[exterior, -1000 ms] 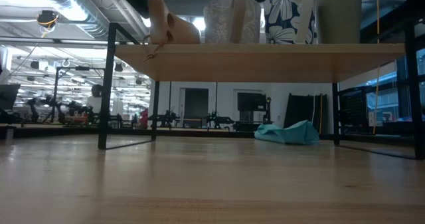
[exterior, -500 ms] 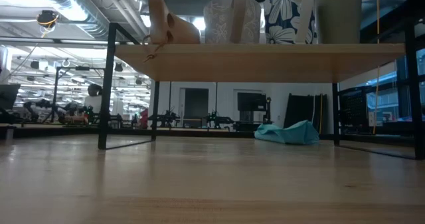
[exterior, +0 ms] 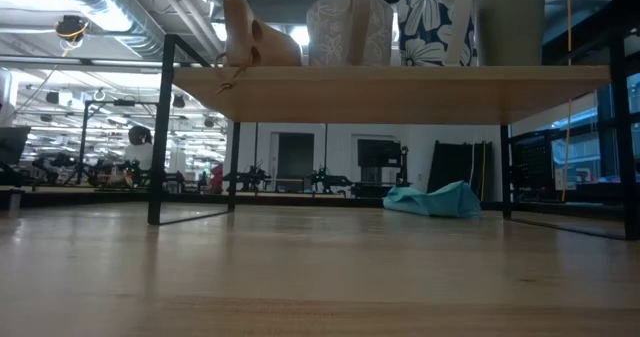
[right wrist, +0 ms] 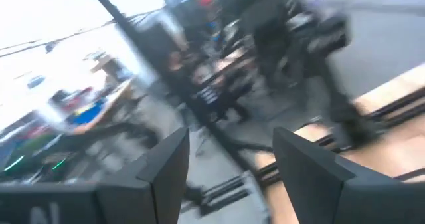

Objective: Stack small to large cups/mugs on shelf
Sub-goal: Return to Home Position

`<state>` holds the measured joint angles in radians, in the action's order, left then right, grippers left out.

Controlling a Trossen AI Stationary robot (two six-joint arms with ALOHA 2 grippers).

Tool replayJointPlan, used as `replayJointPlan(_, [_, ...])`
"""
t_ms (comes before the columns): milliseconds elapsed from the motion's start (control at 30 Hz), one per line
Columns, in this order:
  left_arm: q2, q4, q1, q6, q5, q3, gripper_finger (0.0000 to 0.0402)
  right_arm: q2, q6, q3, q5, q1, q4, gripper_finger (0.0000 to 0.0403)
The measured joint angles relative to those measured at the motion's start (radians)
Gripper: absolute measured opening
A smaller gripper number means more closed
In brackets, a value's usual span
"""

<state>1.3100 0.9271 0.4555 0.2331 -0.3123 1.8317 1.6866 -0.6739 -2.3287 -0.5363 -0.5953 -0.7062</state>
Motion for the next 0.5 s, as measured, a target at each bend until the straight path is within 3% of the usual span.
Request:
replayJointPlan(267, [-0.080,-0.003,0.079,0.078,-0.009,0.008,0.0001,0.005,0.072,0.000,0.156,-0.009,-0.014,0.0218])
replayJointPlan(400, [-0.086,-0.143,0.180,0.012,0.017,-0.077,0.0007,0.080,0.258,0.002,0.449,-0.011,0.135,0.0218])
replayJointPlan(500, [-0.093,-0.377,0.250,-0.042,0.034,-0.182,0.0014,0.144,0.404,0.003,0.724,-0.011,0.348,0.0218])
